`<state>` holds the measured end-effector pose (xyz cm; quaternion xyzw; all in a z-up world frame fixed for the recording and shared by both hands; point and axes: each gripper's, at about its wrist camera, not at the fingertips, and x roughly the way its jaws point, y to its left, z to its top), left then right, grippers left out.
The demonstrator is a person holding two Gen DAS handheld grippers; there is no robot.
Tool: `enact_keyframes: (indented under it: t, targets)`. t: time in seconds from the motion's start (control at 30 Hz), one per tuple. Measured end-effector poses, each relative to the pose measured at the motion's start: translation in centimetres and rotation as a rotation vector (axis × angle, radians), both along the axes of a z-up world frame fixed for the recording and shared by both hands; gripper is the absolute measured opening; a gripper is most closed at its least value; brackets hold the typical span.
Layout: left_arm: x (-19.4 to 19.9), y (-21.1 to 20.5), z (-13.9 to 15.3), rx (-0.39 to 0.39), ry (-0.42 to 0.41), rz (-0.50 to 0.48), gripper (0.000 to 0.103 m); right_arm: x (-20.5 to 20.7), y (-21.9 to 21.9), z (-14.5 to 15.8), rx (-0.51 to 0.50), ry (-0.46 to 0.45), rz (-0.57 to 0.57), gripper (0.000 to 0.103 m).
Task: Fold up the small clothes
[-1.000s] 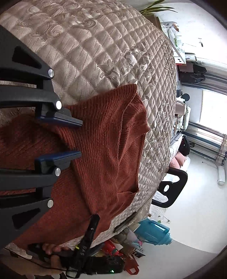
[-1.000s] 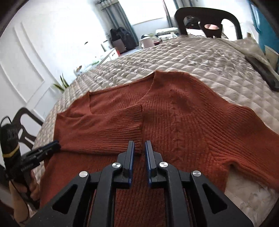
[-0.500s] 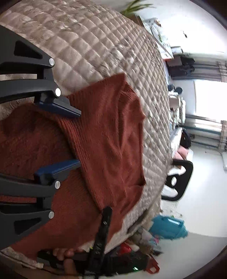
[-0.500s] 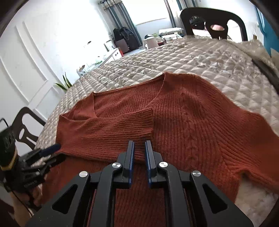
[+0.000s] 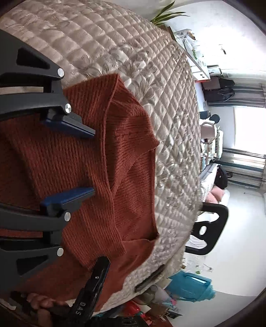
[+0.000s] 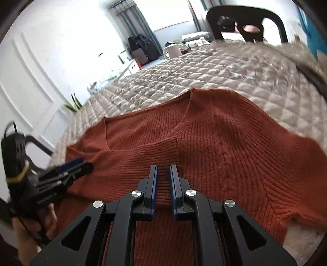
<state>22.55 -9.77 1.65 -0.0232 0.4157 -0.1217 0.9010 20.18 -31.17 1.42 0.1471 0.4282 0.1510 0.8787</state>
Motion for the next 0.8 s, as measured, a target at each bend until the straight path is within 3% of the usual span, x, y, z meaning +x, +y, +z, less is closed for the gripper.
enact_keyframes:
  t: [0.1, 0.17, 0.3, 0.5, 0.73, 0.8]
  targets:
    - [-0.7, 1.1, 0.6, 0.005, -0.047, 0.027, 0.053, -0.7, -0.1, 0.7, -0.032, -0.025, -0.005, 0.012]
    - [0.2, 2.1, -0.4, 0.012, -0.001, 0.055, 0.053, -1.0, -0.4, 0.5, -0.032, -0.015, -0.002, 0.012]
    - [-0.2, 2.6, 0.0, -0.007, -0.005, 0.060, 0.053, -1.1, -1.3, -0.1, -0.017, 0.018, -0.020, 0.012]
    - [-5.1, 2.9, 1.7, -0.053, -0.062, 0.027, 0.053, -5.1, -2.3, 1.4, -0.040, -0.037, -0.015, 0.012]
    - [-9.2, 1.4, 1.9, -0.065, -0.056, -0.036, 0.055, -10.0, -1.5, 2.4, -0.139, -0.067, -0.013, 0.032]
    - [-10.4, 1.0, 1.8, -0.067, -0.056, -0.057, 0.058, -11.1, -1.3, 2.5, -0.164, -0.071, -0.004, 0.032]
